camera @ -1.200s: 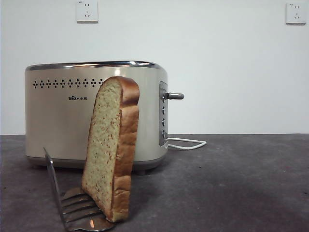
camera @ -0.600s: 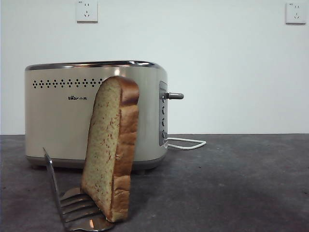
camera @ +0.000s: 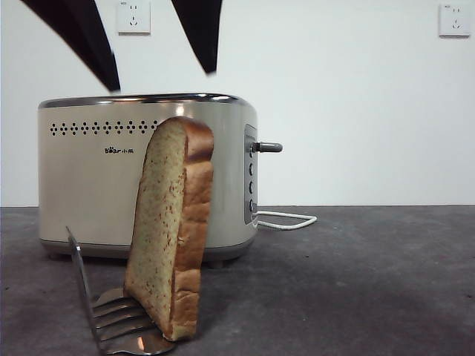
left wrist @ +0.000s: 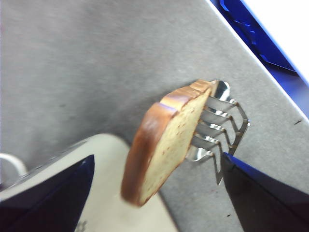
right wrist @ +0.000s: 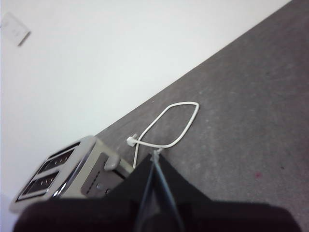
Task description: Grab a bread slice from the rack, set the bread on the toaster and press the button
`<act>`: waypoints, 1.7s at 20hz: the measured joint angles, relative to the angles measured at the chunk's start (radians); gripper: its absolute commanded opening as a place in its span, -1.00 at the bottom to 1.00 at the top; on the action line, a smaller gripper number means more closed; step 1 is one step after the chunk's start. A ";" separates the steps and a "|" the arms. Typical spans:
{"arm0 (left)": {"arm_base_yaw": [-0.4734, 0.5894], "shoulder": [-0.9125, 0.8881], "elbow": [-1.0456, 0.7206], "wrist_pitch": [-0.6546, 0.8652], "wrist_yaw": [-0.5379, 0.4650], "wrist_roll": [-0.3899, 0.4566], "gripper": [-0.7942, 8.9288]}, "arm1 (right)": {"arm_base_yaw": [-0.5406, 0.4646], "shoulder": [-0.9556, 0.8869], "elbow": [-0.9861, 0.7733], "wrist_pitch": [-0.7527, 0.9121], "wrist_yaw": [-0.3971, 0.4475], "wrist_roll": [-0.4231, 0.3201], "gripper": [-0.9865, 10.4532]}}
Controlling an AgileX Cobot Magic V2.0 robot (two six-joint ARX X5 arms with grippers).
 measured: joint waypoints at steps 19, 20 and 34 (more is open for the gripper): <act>0.055 0.137 0.000 0.036 -0.074 0.079 -0.73 | 0.000 0.000 0.135 -0.205 -0.025 -0.219 -0.83; 0.055 0.137 0.000 0.031 -0.074 0.079 -0.74 | 0.000 0.000 0.135 -0.205 -0.025 -0.219 -0.83; 0.050 0.010 0.000 -0.065 -0.048 0.079 -0.85 | 0.000 0.000 0.135 -0.205 -0.015 -0.223 -0.83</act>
